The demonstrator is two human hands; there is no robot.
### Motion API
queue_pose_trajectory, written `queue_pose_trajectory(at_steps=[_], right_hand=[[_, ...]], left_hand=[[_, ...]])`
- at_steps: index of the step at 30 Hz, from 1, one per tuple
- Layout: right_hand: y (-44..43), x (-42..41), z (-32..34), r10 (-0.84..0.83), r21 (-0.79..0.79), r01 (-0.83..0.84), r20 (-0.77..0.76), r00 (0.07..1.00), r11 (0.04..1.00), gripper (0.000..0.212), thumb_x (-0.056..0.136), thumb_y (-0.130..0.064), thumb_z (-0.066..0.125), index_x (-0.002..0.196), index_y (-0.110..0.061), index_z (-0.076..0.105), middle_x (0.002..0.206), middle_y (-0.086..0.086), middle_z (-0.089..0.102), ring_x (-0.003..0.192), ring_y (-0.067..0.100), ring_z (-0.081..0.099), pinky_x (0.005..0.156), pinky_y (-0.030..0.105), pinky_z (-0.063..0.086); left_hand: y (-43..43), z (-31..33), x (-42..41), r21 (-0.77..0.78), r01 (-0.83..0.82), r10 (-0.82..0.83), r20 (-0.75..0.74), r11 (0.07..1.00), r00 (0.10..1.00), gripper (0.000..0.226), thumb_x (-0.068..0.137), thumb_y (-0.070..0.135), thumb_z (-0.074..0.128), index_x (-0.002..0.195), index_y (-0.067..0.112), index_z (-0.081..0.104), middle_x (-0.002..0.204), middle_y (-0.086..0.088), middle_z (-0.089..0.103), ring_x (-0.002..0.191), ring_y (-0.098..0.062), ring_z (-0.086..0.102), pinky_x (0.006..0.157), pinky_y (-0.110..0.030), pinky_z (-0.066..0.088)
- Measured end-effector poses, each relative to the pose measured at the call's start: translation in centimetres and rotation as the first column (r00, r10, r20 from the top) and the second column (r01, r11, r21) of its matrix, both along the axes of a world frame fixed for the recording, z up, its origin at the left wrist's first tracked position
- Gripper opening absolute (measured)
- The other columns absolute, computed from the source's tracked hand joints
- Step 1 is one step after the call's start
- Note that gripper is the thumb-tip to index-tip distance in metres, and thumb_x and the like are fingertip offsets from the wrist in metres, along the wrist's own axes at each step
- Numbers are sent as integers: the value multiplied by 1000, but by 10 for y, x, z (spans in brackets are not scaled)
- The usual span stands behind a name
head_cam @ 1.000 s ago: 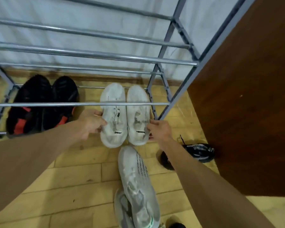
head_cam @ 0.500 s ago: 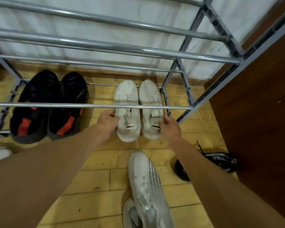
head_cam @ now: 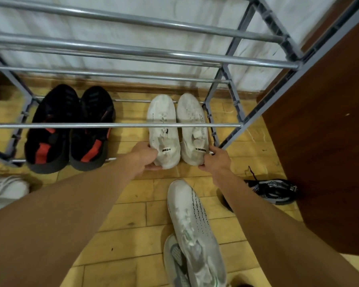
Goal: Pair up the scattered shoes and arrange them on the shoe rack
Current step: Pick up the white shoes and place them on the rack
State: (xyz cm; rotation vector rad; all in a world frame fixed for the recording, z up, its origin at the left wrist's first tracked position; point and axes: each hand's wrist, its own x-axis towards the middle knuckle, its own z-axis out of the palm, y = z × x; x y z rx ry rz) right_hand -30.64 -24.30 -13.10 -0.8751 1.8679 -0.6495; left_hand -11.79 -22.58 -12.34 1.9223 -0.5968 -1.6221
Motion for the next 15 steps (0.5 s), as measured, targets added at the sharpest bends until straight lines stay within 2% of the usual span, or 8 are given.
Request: queue_pose_trajectory(at_steps=[3, 5, 9, 12, 15], right_hand=[[1, 0, -6, -28, -39, 28, -12, 1000, 999, 46, 93, -1, 52, 136, -16, 55, 139, 9, 54, 93, 26, 67, 77, 37, 61], [2, 0, -7, -34, -49, 33, -6, 999, 998, 46, 93, -1, 52, 135, -18, 57, 134, 9, 58, 86, 22, 65, 77, 37, 61], [4, 1, 1, -34, -25, 36, 53, 998, 999, 42, 95, -7, 54, 136, -18, 54, 137, 11, 55, 102, 29, 65, 86, 42, 58], [12, -3, 8, 87, 9, -88, 37, 996, 996, 44, 97, -22, 52, 141, -22, 46, 130, 10, 57, 109, 32, 63, 88, 44, 57], [31, -13, 15, 326, 97, -314, -153, 933, 944, 40, 96, -31, 50, 133, -17, 51, 107, 6, 59, 103, 29, 63, 89, 48, 56]], left_hand=[[-2, -4, -2, -66, -76, 75, -20, 995, 997, 23, 92, -4, 48, 110, 3, 61, 116, -18, 62, 81, -30, 66, 50, -32, 60], [-5, -6, -4, -102, -72, 74, 10, 992, 997, 18, 93, -2, 49, 104, 5, 62, 116, -18, 62, 90, -32, 66, 55, -33, 60], [-8, -5, -4, -129, -41, 46, 32, 991, 998, 22, 96, 7, 50, 114, 3, 61, 118, -18, 62, 96, -31, 64, 65, -34, 59], [-4, -1, -3, -149, -16, 14, -19, 989, 1000, 26, 94, 18, 55, 118, 8, 60, 119, -14, 63, 96, -25, 63, 76, -36, 59], [5, 6, -3, -134, 0, -5, -37, 991, 999, 40, 90, 25, 61, 128, 16, 53, 126, -4, 60, 108, -24, 61, 86, -38, 55]])
